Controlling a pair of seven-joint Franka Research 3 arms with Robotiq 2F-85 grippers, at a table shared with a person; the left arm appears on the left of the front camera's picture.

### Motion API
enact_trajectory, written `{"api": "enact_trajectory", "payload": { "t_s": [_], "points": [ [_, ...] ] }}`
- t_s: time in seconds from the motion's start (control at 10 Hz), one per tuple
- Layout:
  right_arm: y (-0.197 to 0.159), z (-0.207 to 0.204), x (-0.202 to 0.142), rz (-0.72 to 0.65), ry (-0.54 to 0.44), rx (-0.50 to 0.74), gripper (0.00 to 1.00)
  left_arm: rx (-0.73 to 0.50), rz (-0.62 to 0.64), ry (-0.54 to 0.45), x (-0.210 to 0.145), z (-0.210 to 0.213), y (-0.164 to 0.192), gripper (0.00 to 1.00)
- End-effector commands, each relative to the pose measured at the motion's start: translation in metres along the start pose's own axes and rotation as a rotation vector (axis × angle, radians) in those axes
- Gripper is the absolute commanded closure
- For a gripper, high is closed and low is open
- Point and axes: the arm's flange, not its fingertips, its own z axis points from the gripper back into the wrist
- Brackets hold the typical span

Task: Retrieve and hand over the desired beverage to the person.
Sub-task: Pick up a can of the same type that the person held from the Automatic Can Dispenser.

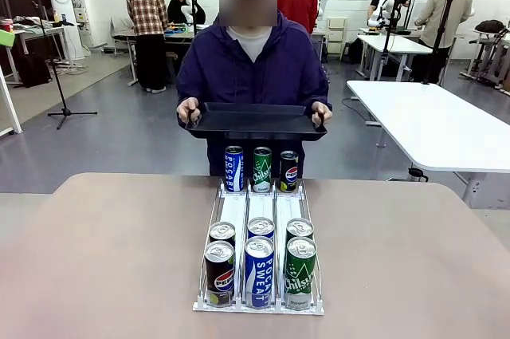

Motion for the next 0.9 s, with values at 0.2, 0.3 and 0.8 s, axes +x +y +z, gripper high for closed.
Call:
{"api": "enact_trajectory", "payload": {
  "t_s": [0.2,0.3,0.8],
  "points": [
    [-0.001,-0.002,0.002,0.008,-0.007,0.023,0.0,0.0,0.0,0.0,0.0,0.0,0.0,0.0],
    [-0.001,-0.002,0.002,0.008,-0.007,0.023,0.0,0.0,0.0,0.0,0.0,0.0,0.0,0.0],
    [-0.001,-0.002,0.002,0.008,-0.007,0.023,0.0,0.0,0.0,0.0,0.0,0.0,0.0,0.0]
  ]
}}
